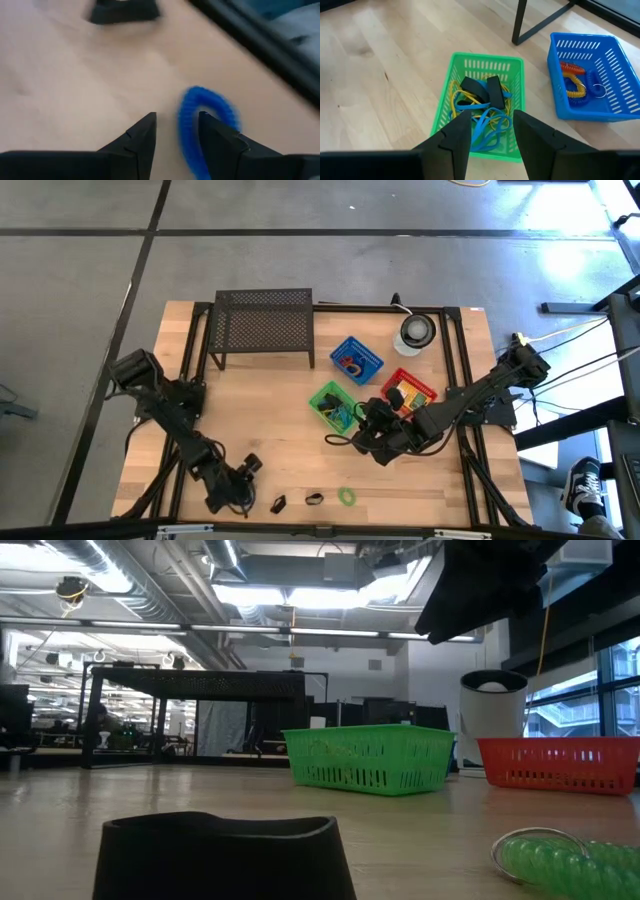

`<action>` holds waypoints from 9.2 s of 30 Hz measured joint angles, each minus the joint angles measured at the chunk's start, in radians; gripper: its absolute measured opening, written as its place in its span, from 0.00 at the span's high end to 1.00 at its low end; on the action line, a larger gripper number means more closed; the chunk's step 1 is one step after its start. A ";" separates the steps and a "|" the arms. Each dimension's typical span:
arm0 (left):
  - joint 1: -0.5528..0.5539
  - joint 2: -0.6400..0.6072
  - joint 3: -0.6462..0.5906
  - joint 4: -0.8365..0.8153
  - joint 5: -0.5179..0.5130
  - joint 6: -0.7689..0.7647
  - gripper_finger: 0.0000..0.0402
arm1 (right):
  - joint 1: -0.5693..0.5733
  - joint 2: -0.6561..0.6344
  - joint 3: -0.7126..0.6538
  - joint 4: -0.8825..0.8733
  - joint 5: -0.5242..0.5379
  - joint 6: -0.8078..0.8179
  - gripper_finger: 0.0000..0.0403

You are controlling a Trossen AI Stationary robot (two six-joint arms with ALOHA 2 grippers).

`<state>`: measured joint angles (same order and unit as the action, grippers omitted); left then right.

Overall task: Pick & Place Office Desk Supplies
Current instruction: Put the blue spring keychain into the blue basket, then put the black rubber band into the green basket

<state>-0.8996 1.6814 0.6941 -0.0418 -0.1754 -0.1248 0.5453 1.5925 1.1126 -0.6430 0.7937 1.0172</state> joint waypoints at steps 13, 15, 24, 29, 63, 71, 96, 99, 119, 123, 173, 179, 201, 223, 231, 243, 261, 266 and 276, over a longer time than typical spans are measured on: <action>0.012 0.001 -0.004 -0.025 -0.118 0.035 0.95 | 0.000 0.000 0.000 0.007 0.001 0.000 0.64; 0.012 0.001 -0.004 -0.023 -0.117 0.024 0.97 | 0.000 0.000 0.000 0.007 0.003 0.000 0.64; 0.056 -0.088 -0.012 0.047 -0.210 0.051 0.95 | 0.000 0.000 0.000 0.007 0.003 0.000 0.64; 0.131 -0.207 -0.043 0.146 -0.284 0.131 0.95 | 0.000 0.000 0.000 0.012 0.011 -0.001 0.64; 0.495 -0.246 -0.230 1.138 -0.487 0.441 0.95 | -0.090 0.194 -0.001 0.860 -0.110 -0.664 0.63; 0.496 -0.246 -0.230 1.138 -0.407 0.423 0.95 | -0.093 0.195 -0.001 0.977 -0.105 -0.778 0.63; 0.496 -0.246 -0.230 1.138 -0.407 0.423 0.95 | -0.127 0.195 -0.001 1.058 -0.102 -0.687 0.84; 0.496 -0.246 -0.229 1.138 -0.404 0.423 0.95 | -0.127 0.195 -0.001 1.054 -0.102 -0.688 0.95; 0.495 -0.247 -0.229 1.139 -0.421 0.242 0.52 | -0.138 0.072 0.000 0.756 0.107 -0.685 0.96; 0.496 -0.247 -0.229 1.140 -0.457 0.242 0.49 | -0.152 0.005 0.000 0.590 0.192 -0.616 0.96; 0.496 -0.247 -0.229 1.137 -0.460 0.214 0.51 | -0.517 0.054 -0.160 0.186 -0.143 -0.051 0.46; 0.495 -0.247 -0.229 1.105 -0.450 0.215 0.51 | -0.458 -0.028 -0.160 0.199 -0.258 -0.052 0.45; 0.343 -0.232 -0.229 0.630 0.160 -0.113 0.51 | 0.045 -0.039 -0.159 0.509 -0.105 -0.305 0.50; 0.207 0.087 0.027 0.453 0.239 -0.420 0.43 | 0.049 -0.034 -0.159 0.510 -0.053 -0.262 0.50; 0.209 0.171 0.107 0.397 0.256 -0.316 0.43 | 0.058 -0.034 -0.159 0.512 -0.069 -0.246 0.50; 0.196 0.180 0.112 0.301 0.242 -0.192 0.43 | 0.066 -0.034 -0.159 0.517 -0.076 -0.235 0.50; 0.151 0.178 0.107 0.263 0.124 0.109 0.66 | 0.065 -0.034 -0.159 0.516 -0.076 -0.233 0.50; 0.147 0.174 0.105 0.263 0.145 0.111 0.89 | 0.065 -0.034 -0.159 0.516 -0.076 -0.240 0.50; 0.204 0.002 0.101 0.236 0.214 0.140 0.99 | 0.065 -0.034 -0.159 0.516 -0.076 -0.240 0.50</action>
<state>-0.6954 1.6835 0.7948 0.1945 0.0381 0.0150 0.6106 1.5581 0.9531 -0.1267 0.7175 0.7775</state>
